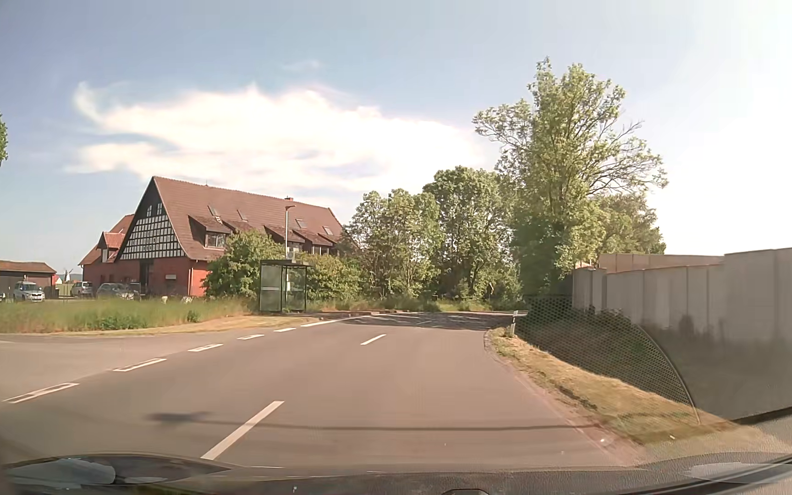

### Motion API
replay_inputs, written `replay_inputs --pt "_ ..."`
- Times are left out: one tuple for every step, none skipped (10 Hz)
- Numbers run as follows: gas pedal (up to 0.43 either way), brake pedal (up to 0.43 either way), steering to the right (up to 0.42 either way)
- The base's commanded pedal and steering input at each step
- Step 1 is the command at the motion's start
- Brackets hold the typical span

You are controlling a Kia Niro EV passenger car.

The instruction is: Follow the waypoints while adhering to traffic rules and regulations

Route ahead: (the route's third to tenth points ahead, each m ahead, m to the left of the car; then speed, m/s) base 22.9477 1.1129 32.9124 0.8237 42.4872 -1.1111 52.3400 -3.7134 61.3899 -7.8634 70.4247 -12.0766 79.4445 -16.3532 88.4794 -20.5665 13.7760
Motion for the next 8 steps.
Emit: replay_inputs --pt "0.15 0.0 0.003" --pt "0.15 0.0 0.01" --pt "0.15 0.0 0.015" --pt "0.15 0.0 0.02" --pt "0.157 0.0 0.025" --pt "0.157 0.0 0.03" --pt "0.157 0.0 0.033" --pt "0.157 0.0 0.034"
